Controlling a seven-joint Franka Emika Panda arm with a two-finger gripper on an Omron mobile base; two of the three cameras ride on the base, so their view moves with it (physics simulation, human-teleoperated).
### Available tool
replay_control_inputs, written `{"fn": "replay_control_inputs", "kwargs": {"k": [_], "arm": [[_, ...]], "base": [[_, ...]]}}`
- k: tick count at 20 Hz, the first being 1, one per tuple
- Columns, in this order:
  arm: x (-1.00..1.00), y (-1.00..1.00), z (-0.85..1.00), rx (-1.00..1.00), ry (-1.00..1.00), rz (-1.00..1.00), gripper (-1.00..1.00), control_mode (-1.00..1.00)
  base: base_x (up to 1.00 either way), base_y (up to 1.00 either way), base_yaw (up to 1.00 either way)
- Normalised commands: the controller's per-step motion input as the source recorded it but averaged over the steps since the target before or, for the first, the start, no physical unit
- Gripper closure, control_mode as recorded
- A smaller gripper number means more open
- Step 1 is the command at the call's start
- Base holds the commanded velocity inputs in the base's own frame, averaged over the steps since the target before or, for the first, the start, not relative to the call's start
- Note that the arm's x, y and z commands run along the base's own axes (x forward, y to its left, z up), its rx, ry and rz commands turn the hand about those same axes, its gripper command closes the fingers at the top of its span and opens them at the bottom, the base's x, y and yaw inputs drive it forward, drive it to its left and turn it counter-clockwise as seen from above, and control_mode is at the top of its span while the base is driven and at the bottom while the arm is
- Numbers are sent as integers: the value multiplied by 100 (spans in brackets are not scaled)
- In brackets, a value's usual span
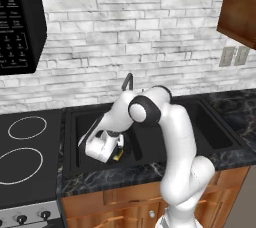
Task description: Pick the pan and sponge and place them into the sink. Then turn on the water.
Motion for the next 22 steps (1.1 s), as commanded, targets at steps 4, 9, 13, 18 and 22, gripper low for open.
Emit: {"fn": "replay_control_inputs", "kwargs": {"k": [4,9,13,18,22], "arm": [[-9,8,28,-2,-5,-1,-100,-100],[-20,3,36,-1,-5,-1,-100,-100],[-26,-9,41,0,-6,0,-100,-100],[-34,-13,35,0,-8,0,-100,-100],[-38,0,13,-2,-10,0,-100,-100]], "base": [[0,0,0],[0,0,0],[0,0,0],[0,0,0],[0,0,0]]}}
